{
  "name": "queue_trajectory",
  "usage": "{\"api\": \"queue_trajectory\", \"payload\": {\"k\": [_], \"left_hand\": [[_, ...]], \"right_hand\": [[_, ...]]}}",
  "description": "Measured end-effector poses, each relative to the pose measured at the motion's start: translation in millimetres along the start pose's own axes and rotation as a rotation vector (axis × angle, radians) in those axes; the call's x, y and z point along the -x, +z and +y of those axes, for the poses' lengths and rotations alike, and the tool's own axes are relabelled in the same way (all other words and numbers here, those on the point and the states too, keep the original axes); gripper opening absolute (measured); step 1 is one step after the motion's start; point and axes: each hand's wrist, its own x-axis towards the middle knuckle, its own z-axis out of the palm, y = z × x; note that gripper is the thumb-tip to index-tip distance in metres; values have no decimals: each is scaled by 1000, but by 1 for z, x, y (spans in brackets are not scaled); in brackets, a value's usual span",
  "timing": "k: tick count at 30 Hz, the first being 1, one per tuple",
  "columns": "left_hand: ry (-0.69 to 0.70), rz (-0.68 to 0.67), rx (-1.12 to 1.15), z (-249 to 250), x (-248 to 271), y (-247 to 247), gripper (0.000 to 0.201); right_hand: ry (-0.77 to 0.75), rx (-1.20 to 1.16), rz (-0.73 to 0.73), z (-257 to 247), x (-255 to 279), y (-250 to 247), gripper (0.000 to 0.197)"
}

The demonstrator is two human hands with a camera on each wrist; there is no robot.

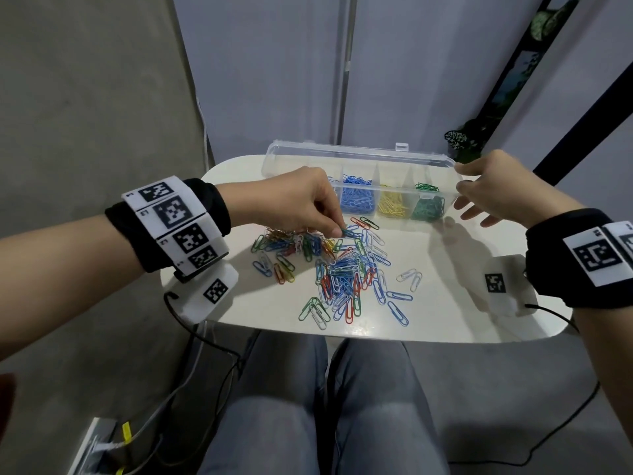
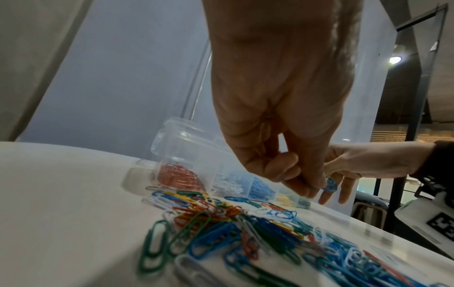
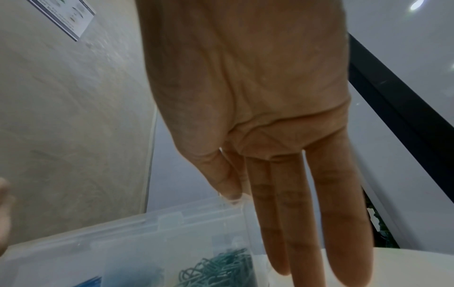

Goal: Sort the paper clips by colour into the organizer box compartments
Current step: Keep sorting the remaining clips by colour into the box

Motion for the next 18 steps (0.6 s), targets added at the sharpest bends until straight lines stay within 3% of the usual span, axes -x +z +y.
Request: {"api": "queue_trajectory", "payload": {"k": [7,18], "left_hand": [[-24,-47,64,-1,3,1,9],[-108,5,239,-6,8,-4,13]], "right_hand": [[6,4,-4,-1,0,1,50],[16,6,8,0,-4,3,50]]}}
